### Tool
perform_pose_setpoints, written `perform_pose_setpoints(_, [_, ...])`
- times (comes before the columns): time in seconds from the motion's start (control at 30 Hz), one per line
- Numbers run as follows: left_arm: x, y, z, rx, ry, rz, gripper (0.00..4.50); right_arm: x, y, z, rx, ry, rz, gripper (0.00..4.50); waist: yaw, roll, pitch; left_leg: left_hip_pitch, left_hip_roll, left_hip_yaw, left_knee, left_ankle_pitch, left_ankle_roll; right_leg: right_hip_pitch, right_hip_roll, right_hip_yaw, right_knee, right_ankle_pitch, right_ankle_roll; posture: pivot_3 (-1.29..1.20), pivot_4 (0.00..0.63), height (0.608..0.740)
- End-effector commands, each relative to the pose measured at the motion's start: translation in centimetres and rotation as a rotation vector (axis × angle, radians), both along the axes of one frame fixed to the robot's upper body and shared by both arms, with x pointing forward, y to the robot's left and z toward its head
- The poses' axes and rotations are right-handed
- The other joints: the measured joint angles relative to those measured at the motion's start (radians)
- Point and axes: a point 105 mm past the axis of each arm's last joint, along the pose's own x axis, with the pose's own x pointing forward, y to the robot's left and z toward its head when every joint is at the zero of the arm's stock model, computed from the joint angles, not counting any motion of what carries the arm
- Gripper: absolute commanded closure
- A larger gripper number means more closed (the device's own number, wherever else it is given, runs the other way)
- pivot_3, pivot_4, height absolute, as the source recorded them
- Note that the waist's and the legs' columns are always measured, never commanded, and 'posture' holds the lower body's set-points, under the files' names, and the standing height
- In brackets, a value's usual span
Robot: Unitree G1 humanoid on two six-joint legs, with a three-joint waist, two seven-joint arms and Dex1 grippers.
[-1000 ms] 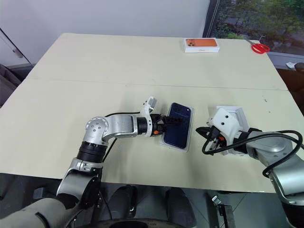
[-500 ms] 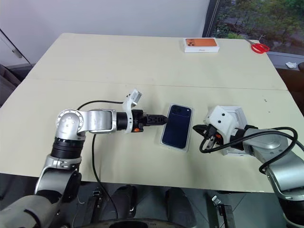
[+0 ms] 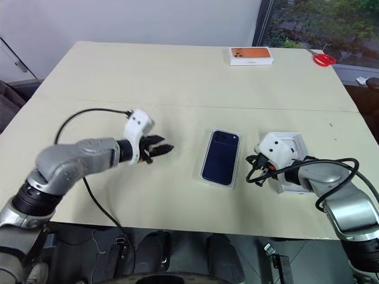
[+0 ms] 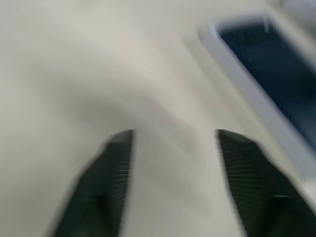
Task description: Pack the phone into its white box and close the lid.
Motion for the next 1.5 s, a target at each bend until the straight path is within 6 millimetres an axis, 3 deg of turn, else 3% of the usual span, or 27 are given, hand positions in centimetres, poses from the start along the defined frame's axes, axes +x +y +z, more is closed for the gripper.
perform_pose_setpoints(0.03, [-0.7, -2.0, -0.5, 0.086, -0.11, -0.179, 4.08, 0.3, 0.0, 0.6, -0.039, -0.037, 0.004, 4.5, 0.0, 0.0, 0.0, 0.0, 0.0, 0.0, 0.0, 0.0, 0.0, 0.0, 0.0, 0.0, 0.0, 0.0, 0.0, 0.0, 0.15, 0.731])
perform_pose_setpoints(0.07, [-0.8, -2.4, -0.7, 0.081, -0.109, -0.206, 4.48, 0.4, 0.0, 0.5, -0.047, -0.038, 0.0, 4.5, 0.0, 0.0, 0.0, 0.0, 0.0, 0.0, 0.0, 0.0, 0.0, 0.0, 0.0, 0.0, 0.0, 0.0, 0.0, 0.0, 0.15, 0.731])
perform_pose_setpoints(0.37, [-0.8, -6.8, -2.7, 0.121, -0.084, -0.365, 4.48, 0.3, 1.0, -0.8, -0.089, -0.004, 0.023, 4.5, -0.005, 0.0, 0.0, -0.001, 0.0, 0.0, 0.002, -0.001, 0.003, 0.0, 0.0, 0.0, 0.0, 0.0, 0.0, 0.0, 0.15, 0.731])
perform_pose_setpoints(0.63, [-1.4, -9.8, -3.1, 0.101, -0.07, -0.442, 4.48, -0.3, 1.2, -1.2, -0.099, 0.012, 0.042, 4.5, 0.001, 0.0, 0.0, 0.0, 0.0, -0.001, 0.004, -0.002, 0.004, 0.001, 0.0, 0.0, 0.001, 0.0, 0.0, 0.0, 0.15, 0.731])
perform_pose_setpoints(0.97, [-2.4, -11.5, -3.1, 0.074, -0.052, -0.484, 4.48, -0.9, 1.1, -1.2, -0.106, 0.026, 0.055, 4.5, 0.0, 0.001, 0.0, -0.001, 0.0, -0.001, 0.005, -0.002, 0.005, 0.002, 0.0, -0.001, 0.001, 0.0, 0.0, 0.0, 0.15, 0.731])
perform_pose_setpoints(1.5, [-2.9, -12.1, -3.0, 0.05, -0.026, -0.496, 4.48, -1.0, 0.4, -0.9, -0.128, 0.028, 0.049, 4.5, 0.0, 0.001, -0.001, -0.001, 0.001, -0.001, 0.011, -0.005, 0.01, 0.003, 0.0, -0.001, 0.002, 0.0, 0.001, 0.0, 0.15, 0.731])
